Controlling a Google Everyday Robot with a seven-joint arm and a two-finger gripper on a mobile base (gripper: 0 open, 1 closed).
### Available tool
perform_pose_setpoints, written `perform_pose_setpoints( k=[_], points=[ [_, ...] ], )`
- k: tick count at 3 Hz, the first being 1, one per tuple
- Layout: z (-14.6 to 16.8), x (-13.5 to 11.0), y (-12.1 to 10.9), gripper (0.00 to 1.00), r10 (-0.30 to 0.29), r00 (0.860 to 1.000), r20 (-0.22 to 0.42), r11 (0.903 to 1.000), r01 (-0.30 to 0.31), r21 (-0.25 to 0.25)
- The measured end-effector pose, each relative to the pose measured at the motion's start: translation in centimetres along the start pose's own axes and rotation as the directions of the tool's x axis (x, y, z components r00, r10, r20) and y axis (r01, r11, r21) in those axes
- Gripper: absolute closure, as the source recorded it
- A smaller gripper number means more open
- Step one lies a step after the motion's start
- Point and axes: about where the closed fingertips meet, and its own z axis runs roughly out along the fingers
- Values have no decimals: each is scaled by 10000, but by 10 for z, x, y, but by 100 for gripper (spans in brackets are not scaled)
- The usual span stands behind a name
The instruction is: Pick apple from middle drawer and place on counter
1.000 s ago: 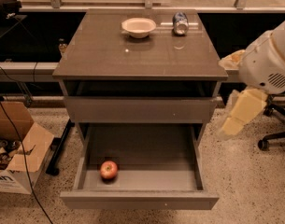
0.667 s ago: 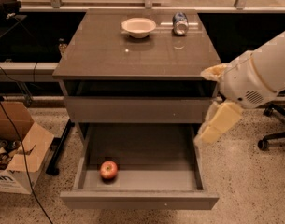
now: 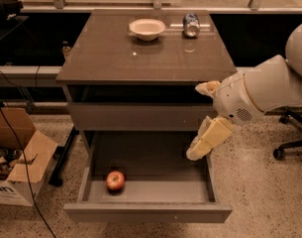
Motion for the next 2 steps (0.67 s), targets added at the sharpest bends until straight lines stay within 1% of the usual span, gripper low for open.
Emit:
perform_pose_setpoints(
  k=[1, 2],
  points=[
    [21, 1, -5, 0, 198, 9984, 528, 9994, -213, 282],
    [70, 6, -16, 0, 438, 9854, 1648, 9981, -503, 357]
  ],
)
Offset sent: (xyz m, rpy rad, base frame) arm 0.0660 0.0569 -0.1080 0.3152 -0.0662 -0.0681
